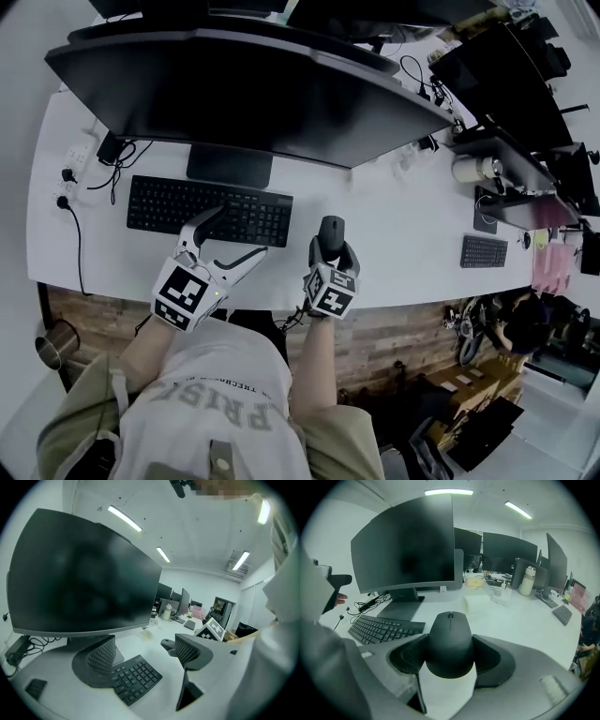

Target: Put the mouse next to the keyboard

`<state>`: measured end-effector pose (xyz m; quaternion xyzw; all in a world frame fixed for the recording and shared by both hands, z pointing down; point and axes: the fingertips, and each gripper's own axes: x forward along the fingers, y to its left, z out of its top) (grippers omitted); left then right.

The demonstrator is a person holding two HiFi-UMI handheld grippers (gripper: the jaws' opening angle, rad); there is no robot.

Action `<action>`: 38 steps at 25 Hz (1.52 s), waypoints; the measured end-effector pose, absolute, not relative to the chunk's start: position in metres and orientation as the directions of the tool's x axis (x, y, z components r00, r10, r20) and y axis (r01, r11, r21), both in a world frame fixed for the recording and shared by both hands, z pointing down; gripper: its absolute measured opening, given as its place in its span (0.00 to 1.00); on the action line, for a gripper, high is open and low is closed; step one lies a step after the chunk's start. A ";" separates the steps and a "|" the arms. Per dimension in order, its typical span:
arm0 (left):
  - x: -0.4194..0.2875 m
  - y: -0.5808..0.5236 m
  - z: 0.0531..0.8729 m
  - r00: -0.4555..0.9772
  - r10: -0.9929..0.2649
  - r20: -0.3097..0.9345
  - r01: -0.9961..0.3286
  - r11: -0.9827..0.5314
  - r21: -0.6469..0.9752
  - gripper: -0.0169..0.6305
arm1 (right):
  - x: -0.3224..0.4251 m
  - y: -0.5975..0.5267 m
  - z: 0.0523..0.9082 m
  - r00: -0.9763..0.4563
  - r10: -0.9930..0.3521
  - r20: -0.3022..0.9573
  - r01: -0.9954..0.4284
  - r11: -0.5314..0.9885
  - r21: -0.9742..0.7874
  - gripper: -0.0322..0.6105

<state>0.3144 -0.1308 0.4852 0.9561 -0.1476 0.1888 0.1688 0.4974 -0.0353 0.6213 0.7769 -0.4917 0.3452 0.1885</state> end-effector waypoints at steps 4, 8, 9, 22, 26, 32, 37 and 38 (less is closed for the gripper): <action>0.320 -0.124 0.495 0.850 -0.288 0.441 -0.427 -0.866 0.258 0.62 | 0.508 -0.041 0.645 0.225 -0.625 0.748 -0.914 -0.402 -0.062 0.50; 0.326 -0.116 0.499 0.814 -0.360 0.456 -0.506 -0.825 0.253 0.62 | 0.512 -0.047 0.668 0.173 -0.617 0.768 -0.933 -0.354 -0.073 0.50; 0.329 -0.113 0.498 0.806 -0.374 0.459 -0.520 -0.817 0.249 0.62 | 0.514 -0.049 0.672 0.162 -0.616 0.771 -0.937 -0.341 -0.076 0.50; 0.337 -0.092 0.499 0.689 -0.537 0.486 -0.692 -0.688 0.220 0.62 | 0.517 -0.060 0.708 0.082 -0.559 0.825 -0.969 -0.239 -0.065 0.50; 0.331 -0.091 0.502 0.659 -0.563 0.499 -0.722 -0.658 0.211 0.62 | 0.516 -0.062 0.708 0.088 -0.572 0.815 -0.971 -0.233 -0.059 0.51; 0.322 -0.091 0.504 0.643 -0.580 0.500 -0.737 -0.646 0.198 0.62 | 0.514 -0.064 0.701 0.026 -0.628 0.778 -0.968 -0.209 -0.136 0.54; 0.322 -0.095 0.491 0.656 -0.589 0.471 -0.727 -0.662 0.185 0.62 | 0.528 -0.060 0.642 0.046 -0.760 0.649 -0.970 -0.190 -0.154 0.54; 0.322 -0.096 0.486 0.662 -0.591 0.461 -0.722 -0.668 0.180 0.62 | 0.530 -0.059 0.623 0.047 -0.800 0.599 -0.969 -0.182 -0.169 0.54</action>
